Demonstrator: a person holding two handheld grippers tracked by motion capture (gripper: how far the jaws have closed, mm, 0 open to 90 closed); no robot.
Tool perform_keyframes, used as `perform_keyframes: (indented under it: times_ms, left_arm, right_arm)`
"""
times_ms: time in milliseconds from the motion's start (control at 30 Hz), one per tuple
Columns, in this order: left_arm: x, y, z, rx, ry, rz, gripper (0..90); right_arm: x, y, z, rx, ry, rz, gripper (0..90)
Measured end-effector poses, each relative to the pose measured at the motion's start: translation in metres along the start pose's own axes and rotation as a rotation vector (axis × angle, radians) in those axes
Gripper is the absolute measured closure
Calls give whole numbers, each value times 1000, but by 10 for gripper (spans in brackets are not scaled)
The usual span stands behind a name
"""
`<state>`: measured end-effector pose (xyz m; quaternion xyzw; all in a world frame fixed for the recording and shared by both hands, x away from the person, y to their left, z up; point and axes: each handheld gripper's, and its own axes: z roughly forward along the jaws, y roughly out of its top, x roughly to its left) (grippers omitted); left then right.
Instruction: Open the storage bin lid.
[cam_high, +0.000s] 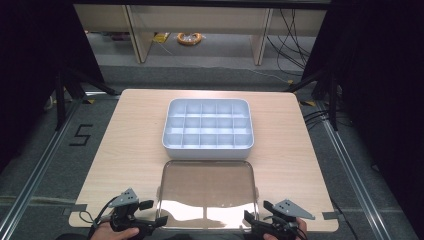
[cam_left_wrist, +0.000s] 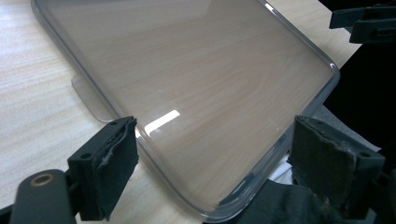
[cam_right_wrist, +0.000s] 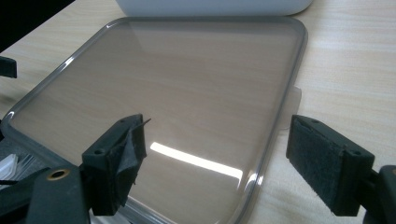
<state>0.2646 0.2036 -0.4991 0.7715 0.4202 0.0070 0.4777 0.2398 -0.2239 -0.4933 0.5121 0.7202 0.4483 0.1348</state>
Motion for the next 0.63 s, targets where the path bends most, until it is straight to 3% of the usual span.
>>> perform_keyframes:
  times_ms: [67,100,133,167,200,333,400,433,467,500,533,567,600,633]
  left_arm:
    - [1,-1,0,-13,5,-1,149]
    - [2,0,-1,-7,8,-1,149]
    - [1,0,-2,-9,11,-6,149]
    - [1,0,-1,-17,13,-5,149]
    - [2,0,-1,-12,3,-5,149]
    - [3,0,-1,-14,4,-13,149]
    - [3,0,-1,-14,10,-17,151]
    - [4,0,-1,-17,11,-14,151]
    - [4,0,-1,-15,11,-18,150]
    - [4,0,-1,-12,16,-16,151]
    - [4,0,0,-10,9,-18,150]
    - [4,0,0,-9,6,-22,152]
    - [5,0,-1,-1,9,-24,153]
    - [5,0,-1,-1,9,-24,152]
  right_arm:
    - [3,-2,1,-14,15,25,207]
    - [0,-1,0,2,-6,-20,207]
    - [3,-2,0,22,-4,18,207]
    - [1,-2,2,9,3,-10,207]
    - [4,-3,1,25,7,19,207]
    - [4,-3,1,29,11,20,207]
    - [0,-3,2,24,8,-14,207]
    - [0,-3,4,14,11,-5,207]
    - [2,-3,3,29,14,35,207]
    - [-2,-3,5,18,18,9,207]
    - [-3,-3,5,19,18,8,207]
    - [0,-4,4,32,20,53,208]
    - [-5,-3,5,25,11,5,209]
    - [-5,-3,5,34,8,28,209]
